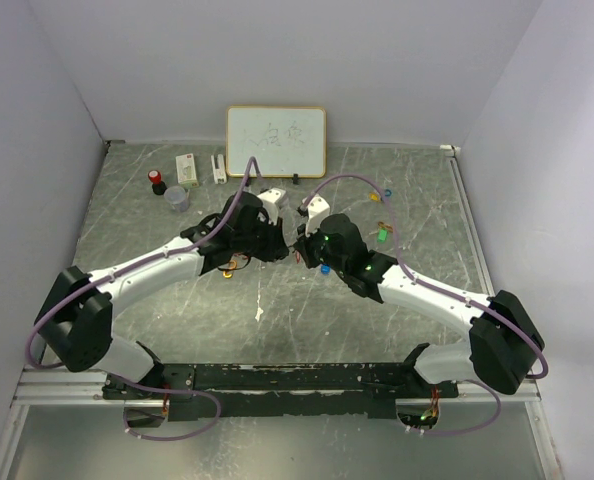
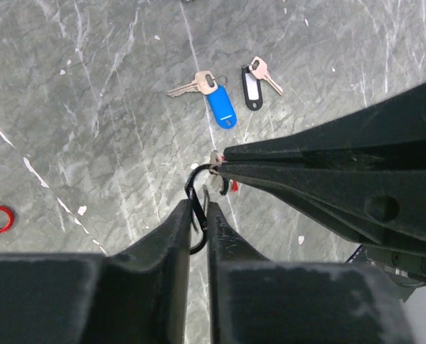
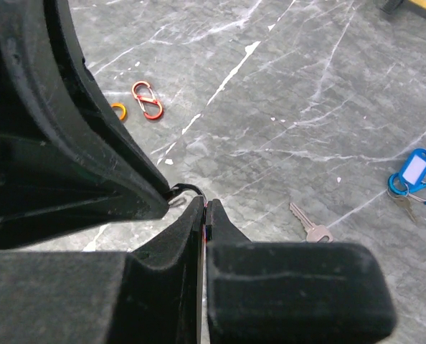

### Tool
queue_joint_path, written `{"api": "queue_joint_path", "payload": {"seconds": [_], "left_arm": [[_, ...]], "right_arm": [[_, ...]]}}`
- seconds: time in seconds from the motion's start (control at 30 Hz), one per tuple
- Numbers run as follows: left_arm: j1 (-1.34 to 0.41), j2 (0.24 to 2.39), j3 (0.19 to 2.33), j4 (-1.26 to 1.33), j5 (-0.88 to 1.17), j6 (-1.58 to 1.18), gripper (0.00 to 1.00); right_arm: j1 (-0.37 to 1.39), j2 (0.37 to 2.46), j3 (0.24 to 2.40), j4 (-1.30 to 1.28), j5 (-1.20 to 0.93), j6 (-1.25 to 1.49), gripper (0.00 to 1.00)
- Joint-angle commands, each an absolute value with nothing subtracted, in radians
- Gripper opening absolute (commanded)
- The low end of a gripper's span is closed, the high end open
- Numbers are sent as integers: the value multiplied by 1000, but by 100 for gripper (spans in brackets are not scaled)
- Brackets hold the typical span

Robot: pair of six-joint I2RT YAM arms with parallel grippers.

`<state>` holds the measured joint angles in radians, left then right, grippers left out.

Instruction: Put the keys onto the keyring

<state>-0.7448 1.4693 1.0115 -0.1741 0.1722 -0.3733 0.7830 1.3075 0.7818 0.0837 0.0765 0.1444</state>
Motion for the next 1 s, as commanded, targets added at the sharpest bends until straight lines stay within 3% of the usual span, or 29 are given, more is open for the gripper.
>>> {"api": "queue_joint_path", "payload": {"seconds": [0.0, 0.07, 0.2, 0.37, 0.6, 0.67, 0.77, 0.83, 0.97], "left_arm": [[-749, 1414, 1000, -173, 212, -378, 37], [-749, 1404, 996, -174, 191, -387, 63], [-745, 1384, 989, -183, 137, -408, 87], [-717, 1331, 964, -202, 7, -467, 92], [-625, 1200, 876, -217, -122, -561, 95], [-600, 1175, 853, -203, -108, -567, 96], [-575, 1166, 840, -194, -89, -565, 96], [-567, 1171, 841, -196, -83, -564, 96], [-560, 1173, 833, -184, -66, -566, 96]], "right_arm": [[779, 1298, 802, 81, 130, 127, 0], [778, 1295, 802, 81, 132, 127, 0], [778, 1294, 801, 77, 139, 129, 0], [777, 1310, 811, 55, 196, 149, 0], [714, 1382, 880, -85, 463, 305, 0], [713, 1397, 880, -59, 349, 268, 0], [718, 1393, 847, 61, 15, 211, 0], [717, 1363, 809, 142, -73, 226, 0], [693, 1384, 866, -21, 272, 303, 0]]}}
